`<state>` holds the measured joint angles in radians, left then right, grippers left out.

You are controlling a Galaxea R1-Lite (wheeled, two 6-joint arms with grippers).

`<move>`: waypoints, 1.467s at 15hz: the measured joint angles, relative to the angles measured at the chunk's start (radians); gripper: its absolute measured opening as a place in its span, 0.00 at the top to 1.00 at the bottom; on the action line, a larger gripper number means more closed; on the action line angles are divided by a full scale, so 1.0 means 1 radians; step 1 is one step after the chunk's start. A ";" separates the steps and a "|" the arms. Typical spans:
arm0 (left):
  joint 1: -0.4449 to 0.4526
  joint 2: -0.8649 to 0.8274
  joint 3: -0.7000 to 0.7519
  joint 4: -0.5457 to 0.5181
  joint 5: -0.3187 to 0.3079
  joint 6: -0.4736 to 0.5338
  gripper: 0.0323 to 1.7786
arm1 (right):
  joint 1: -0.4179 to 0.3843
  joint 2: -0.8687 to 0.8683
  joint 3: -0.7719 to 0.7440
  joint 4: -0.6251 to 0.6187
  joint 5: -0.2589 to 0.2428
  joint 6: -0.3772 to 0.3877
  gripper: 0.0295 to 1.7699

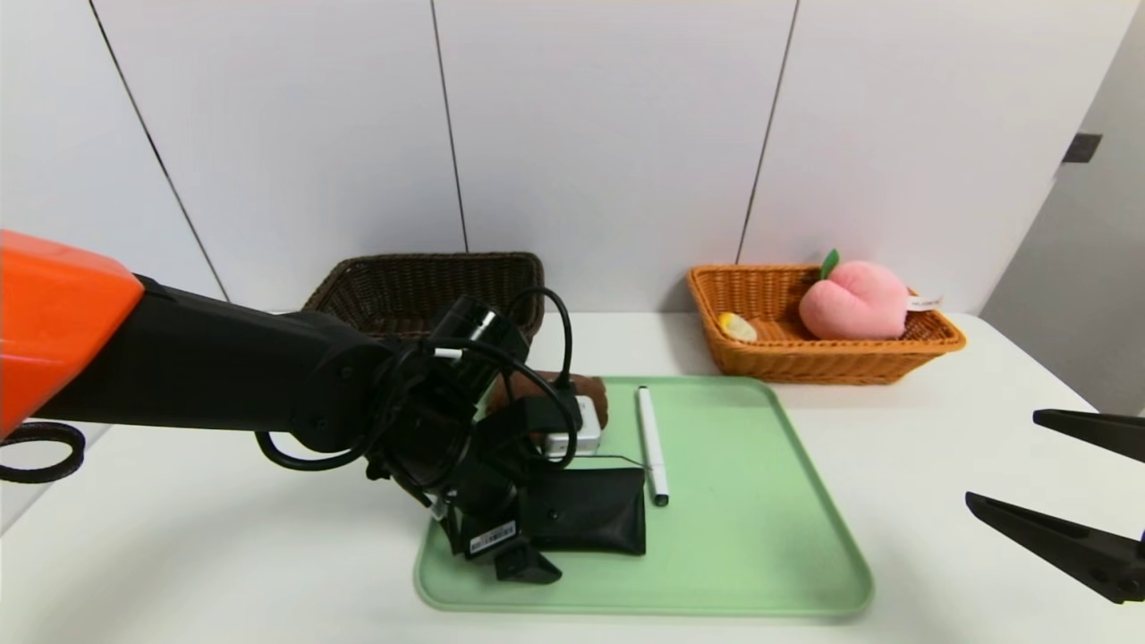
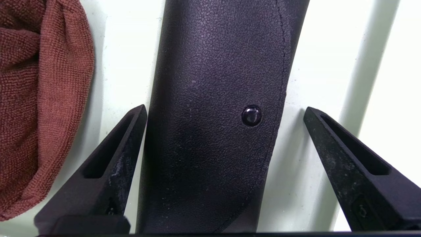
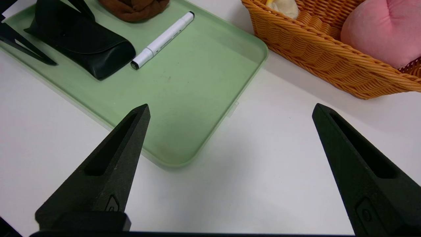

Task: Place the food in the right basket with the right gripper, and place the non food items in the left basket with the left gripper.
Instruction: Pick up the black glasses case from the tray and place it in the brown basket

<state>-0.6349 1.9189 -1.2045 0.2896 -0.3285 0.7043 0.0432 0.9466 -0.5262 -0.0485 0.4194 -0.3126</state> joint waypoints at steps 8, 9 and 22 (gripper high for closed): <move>-0.001 0.006 0.002 -0.001 0.001 -0.002 0.28 | 0.003 -0.006 -0.003 0.001 0.000 0.001 0.04; -0.001 0.006 0.002 0.000 0.000 -0.002 0.37 | 0.003 -0.006 -0.003 0.001 0.000 0.001 0.04; 0.007 -0.063 0.027 0.000 -0.034 -0.019 0.71 | 0.002 0.004 0.006 0.000 0.000 0.001 0.03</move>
<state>-0.6281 1.8560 -1.1770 0.2891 -0.3626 0.6853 0.0455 0.9506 -0.5200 -0.0481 0.4198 -0.3111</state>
